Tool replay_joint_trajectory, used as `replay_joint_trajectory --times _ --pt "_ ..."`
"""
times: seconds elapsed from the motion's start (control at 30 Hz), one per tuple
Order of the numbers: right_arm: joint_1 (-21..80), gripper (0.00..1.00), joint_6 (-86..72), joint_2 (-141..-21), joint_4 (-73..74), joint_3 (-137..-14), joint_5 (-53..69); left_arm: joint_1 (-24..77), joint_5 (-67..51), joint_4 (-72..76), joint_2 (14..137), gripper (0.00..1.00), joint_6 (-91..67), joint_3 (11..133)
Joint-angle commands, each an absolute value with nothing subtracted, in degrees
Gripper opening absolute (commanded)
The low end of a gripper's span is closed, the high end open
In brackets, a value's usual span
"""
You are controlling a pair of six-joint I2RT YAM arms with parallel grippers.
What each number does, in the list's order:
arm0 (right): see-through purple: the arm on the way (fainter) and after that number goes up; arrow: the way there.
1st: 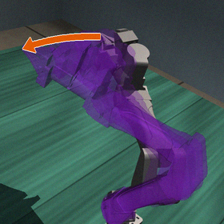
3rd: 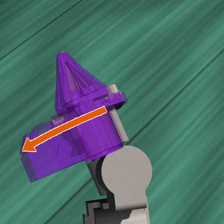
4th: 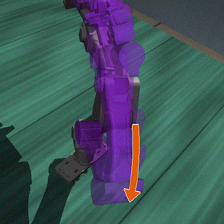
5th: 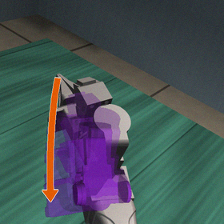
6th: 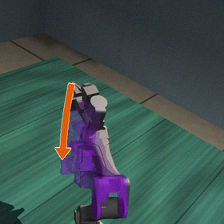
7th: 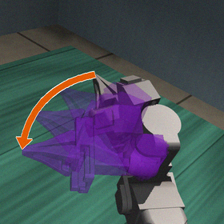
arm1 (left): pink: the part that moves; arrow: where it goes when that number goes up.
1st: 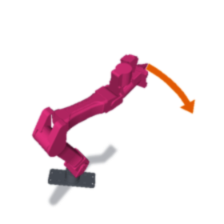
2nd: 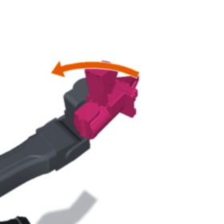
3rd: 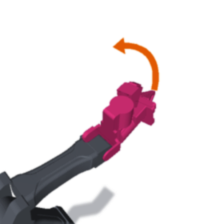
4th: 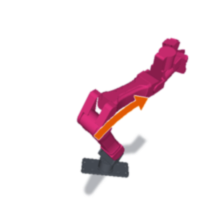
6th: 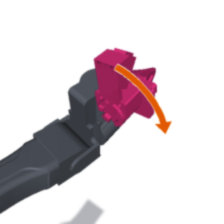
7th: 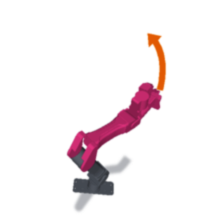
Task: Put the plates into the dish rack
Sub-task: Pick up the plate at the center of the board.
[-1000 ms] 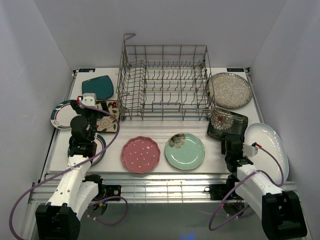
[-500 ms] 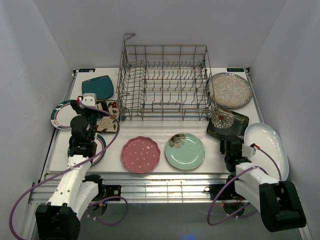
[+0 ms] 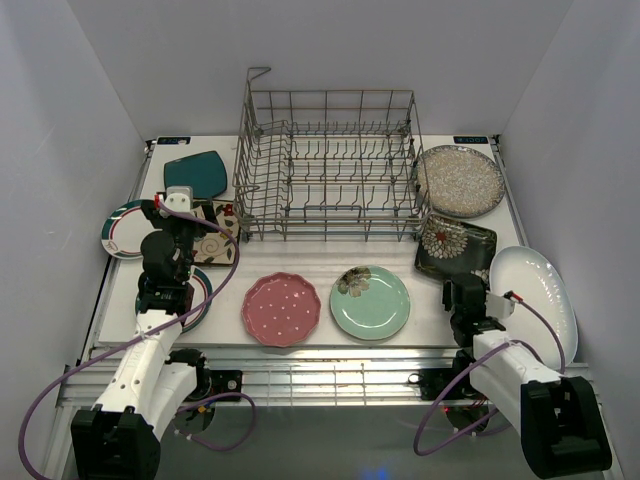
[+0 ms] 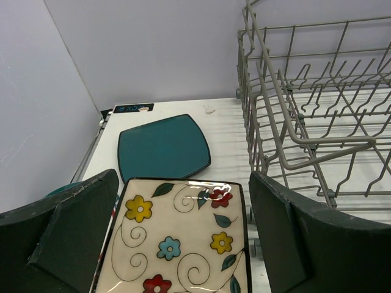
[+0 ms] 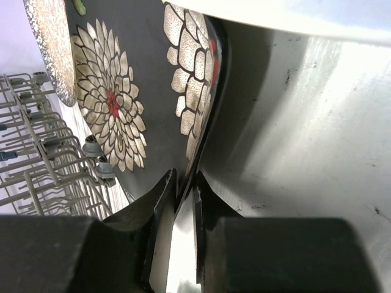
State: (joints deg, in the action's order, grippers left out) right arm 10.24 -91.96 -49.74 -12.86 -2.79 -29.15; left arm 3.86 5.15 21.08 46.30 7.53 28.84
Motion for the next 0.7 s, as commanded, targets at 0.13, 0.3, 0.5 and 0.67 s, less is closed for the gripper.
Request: replay_joint_trajectory --times 0.13,0.3,0.5,0.67 --pt "10.28 0.08 -87.99 -46.5 -7.14 -5.35 -33.48 3.87 5.19 21.62 45.35 0.98 7.82 28.74" --pt "10.28 0.08 -84.12 -45.0 -0.09 -10.72 -36.56 3.87 5.19 21.62 45.09 0.98 7.82 28.74" --pt "10.28 0.08 -81.57 -42.28 2.72 -11.6 -37.97 3.87 5.27 21.53 45.09 0.98 7.82 28.65" --pt "10.28 0.08 -80.16 -43.5 2.99 -12.74 -37.36 3.87 5.27 21.53 45.35 0.98 7.91 28.74"
